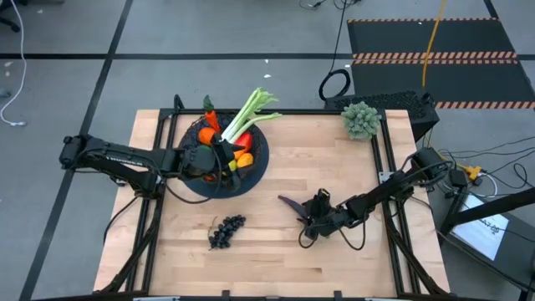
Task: Build produce basket
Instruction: Put the violet eggplant into the black basket
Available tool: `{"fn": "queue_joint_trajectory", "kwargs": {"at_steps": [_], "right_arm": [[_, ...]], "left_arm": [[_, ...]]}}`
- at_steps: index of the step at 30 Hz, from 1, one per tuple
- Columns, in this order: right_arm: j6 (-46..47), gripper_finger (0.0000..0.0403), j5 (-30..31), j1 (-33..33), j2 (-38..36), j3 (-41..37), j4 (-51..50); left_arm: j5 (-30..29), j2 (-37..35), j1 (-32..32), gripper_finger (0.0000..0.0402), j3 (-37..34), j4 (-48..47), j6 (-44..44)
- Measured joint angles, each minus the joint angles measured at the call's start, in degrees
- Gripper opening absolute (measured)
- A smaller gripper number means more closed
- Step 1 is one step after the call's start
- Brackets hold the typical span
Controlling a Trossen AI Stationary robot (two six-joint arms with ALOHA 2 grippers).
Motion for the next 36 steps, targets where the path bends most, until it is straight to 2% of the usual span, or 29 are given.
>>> {"fn": "queue_joint_trajectory", "kwargs": {"at_steps": [10,15,24,36], "right_arm": [[0.2,0.0169,-1.7,0.0,-2.6,0.0,-1.3],[-2.0,0.0134,-1.8,0.0,-5.1,0.0,-3.3],[-12.6,0.0152,-1.5,-0.2,-14.7,0.0,-4.4],[-29.7,0.0144,-1.2,-0.2,-33.0,0.0,-4.3]], "left_arm": [[0.0,0.0,-0.3,0.0296,0.0,0.1,-0.1],[0.0,0.0,-1.2,0.0296,0.0,1.3,0.0],[0.0,0.0,-3.1,0.0296,0.0,5.4,1.7],[1.1,0.0,-4.1,0.0296,0.0,7.2,2.3]]}}
